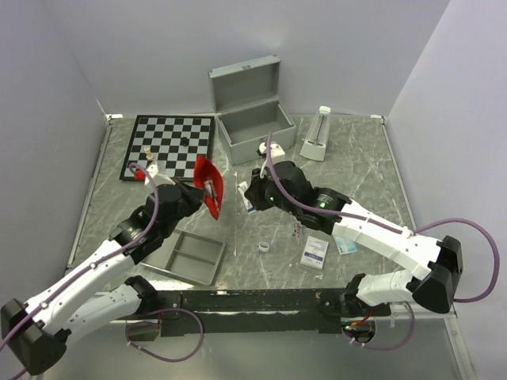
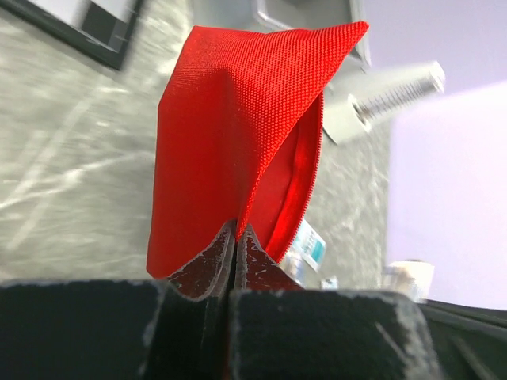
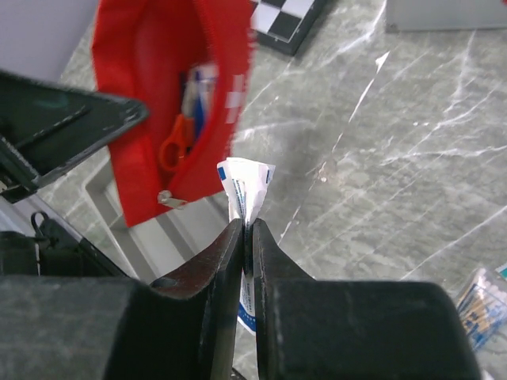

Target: Organize the medicine kit

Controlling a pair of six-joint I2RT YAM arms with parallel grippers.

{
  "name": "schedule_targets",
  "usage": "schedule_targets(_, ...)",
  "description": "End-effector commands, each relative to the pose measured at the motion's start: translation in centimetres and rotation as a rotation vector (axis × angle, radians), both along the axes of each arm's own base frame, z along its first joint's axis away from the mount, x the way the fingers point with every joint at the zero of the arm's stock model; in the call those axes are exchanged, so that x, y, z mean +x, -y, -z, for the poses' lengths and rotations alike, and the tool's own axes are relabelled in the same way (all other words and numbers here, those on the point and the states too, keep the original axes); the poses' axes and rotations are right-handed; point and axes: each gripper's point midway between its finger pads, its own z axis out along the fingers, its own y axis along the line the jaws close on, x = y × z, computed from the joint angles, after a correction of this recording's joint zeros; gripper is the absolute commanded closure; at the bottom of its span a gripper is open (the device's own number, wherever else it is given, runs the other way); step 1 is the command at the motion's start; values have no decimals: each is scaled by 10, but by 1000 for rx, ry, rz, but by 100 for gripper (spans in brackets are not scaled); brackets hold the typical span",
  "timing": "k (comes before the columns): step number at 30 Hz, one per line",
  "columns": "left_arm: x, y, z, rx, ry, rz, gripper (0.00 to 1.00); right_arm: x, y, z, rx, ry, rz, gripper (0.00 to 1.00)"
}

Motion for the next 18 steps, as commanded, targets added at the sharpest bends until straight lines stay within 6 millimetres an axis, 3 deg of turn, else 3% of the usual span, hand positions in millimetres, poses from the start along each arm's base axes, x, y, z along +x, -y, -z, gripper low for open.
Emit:
schedule_targets(1, 7, 39, -29, -118, 95, 145, 99, -12, -13, 12, 5, -33, -50, 85)
schedule_targets(4, 7, 49, -29, -130, 100, 186, 99, -13, -19, 12, 16, -44, -64, 85)
schedule_targets(11, 3, 59, -21, -135, 80, 232, 99, -9, -38, -12, 70, -20, -97, 85)
schedule_targets(18, -5, 65, -17, -156, 75, 249, 99, 6, -48, -4, 32, -49, -41, 86)
